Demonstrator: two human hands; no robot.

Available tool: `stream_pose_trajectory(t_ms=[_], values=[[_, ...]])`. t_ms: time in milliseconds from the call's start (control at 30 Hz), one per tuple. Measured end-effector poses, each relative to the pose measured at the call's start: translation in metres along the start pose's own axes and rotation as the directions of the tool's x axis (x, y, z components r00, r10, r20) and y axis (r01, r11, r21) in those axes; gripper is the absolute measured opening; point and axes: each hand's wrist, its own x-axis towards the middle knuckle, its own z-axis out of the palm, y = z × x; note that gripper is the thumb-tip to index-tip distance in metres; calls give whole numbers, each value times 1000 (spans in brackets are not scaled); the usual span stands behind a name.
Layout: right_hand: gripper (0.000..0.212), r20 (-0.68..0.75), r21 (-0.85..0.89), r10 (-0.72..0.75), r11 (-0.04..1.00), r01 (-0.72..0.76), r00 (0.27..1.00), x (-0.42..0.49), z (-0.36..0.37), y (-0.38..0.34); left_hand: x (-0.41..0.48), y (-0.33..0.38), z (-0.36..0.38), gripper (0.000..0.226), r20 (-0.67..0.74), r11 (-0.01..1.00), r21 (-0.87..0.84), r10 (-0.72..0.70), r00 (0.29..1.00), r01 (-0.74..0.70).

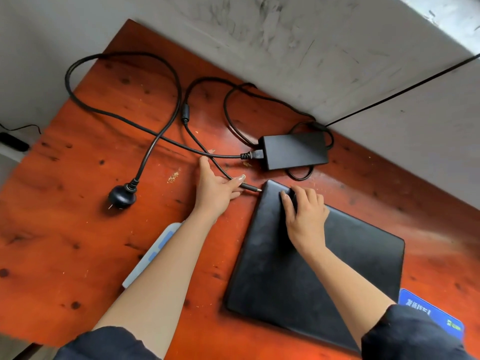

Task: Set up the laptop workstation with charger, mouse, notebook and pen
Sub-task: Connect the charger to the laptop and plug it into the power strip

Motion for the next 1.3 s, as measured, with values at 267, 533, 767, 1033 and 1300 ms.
stream_pose_trajectory(t_ms=[267,533,767,1033,1300], values=[[30,0,19,-8,1000,8,1000,0,0,1,0,7,-2,46,0,995,67,-78,997,78],[31,19,18,1,1000,-1,1000,0,-1,0,-5,5,11,24,20,965,56,-256,966,255],[33,64,21,13,1000,-14,998,2,-4,1,-8,12,9,18,-32,957,108,-267,963,269],[33,69,11,-1,1000,0,998,2,-5,2,-7,15,-4,14,-13,943,205,-264,964,261],[32,40,28,-1,1000,0,999,1,-2,2,-1,25,-6,19,73,917,310,-286,955,251]])
